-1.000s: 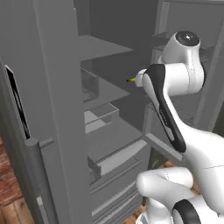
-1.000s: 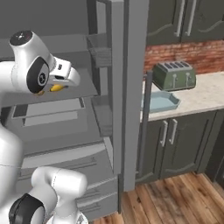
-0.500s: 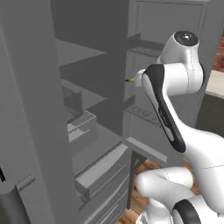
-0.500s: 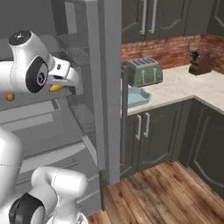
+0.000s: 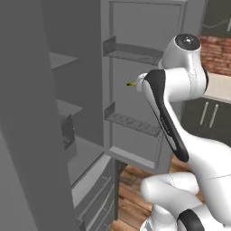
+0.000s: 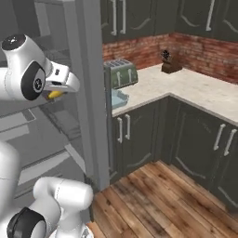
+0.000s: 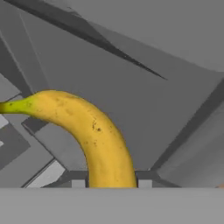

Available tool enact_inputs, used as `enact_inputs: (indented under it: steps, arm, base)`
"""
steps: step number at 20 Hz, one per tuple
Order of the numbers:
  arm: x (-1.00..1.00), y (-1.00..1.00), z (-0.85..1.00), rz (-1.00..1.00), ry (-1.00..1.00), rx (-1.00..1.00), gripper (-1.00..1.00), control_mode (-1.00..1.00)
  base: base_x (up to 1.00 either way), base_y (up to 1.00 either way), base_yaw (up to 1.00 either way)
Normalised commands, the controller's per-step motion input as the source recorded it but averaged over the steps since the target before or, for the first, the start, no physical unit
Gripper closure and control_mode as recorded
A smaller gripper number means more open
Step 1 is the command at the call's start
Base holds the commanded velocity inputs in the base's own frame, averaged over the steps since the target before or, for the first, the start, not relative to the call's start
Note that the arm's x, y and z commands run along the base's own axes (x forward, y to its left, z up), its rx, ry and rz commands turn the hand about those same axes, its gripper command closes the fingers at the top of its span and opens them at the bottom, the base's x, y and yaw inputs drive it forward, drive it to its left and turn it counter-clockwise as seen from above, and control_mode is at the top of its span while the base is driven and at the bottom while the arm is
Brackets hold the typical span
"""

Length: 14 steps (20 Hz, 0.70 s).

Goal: Pick the banana and apple from the fridge and place them inside the tupperware on the counter.

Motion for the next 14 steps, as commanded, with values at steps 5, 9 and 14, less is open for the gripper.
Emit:
enact_inputs:
  steps: [5, 9, 14]
  arm:
    - [0.00, 0.00, 0.00, 0.00, 0.00, 0.00, 1.00, 1.00]
    - [0.00, 0.00, 0.00, 0.00, 0.00, 0.00, 1.00, 1.00]
    - [0.00, 0.00, 0.00, 0.00, 0.00, 0.00, 1.00, 1.00]
  base:
    - [-0.99, 0.00, -0.53]
    - [-1.00, 0.00, -0.40]
    - [-1.00, 0.00, -0.42]
